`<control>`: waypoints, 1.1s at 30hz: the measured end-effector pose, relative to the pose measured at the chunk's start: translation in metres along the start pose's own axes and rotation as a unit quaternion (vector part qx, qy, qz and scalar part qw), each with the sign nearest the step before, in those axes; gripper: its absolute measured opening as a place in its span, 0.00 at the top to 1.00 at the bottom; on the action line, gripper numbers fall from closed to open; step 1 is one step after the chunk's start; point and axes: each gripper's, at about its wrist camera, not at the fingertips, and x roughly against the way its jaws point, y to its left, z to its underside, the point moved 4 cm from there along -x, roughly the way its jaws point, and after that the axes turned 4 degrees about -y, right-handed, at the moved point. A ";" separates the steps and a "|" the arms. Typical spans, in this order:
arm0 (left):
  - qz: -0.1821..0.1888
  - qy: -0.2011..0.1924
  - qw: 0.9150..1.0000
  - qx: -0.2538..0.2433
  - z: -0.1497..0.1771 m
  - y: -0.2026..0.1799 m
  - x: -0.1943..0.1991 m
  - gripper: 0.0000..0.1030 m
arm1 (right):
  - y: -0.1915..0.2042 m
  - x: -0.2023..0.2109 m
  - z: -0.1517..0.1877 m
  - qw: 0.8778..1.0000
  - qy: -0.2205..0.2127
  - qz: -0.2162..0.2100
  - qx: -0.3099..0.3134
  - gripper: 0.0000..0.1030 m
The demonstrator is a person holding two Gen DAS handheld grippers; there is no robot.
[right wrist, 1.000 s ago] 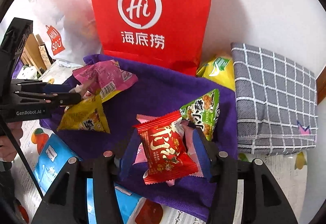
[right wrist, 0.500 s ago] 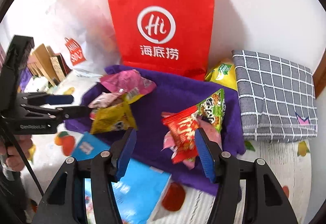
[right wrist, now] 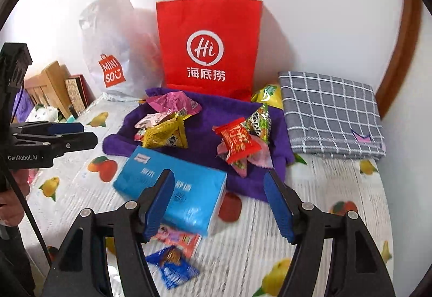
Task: Organize snacks
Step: 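Grasp the blue cookie packet on the sheet with the right tool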
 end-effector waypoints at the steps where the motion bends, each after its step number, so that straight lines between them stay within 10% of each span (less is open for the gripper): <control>1: 0.003 -0.001 1.000 -0.002 0.003 -0.003 0.004 0.39 | 0.001 0.005 0.004 1.000 -0.002 0.003 -0.004 0.32; 20: 0.016 0.008 1.000 -0.002 0.055 -0.008 0.018 0.40 | 0.013 -0.003 0.097 0.997 0.042 -0.004 -0.056 0.32; 33: 0.027 0.026 0.999 -0.007 0.066 -0.011 -0.003 0.40 | 0.044 -0.046 0.143 0.996 0.084 -0.021 0.035 0.32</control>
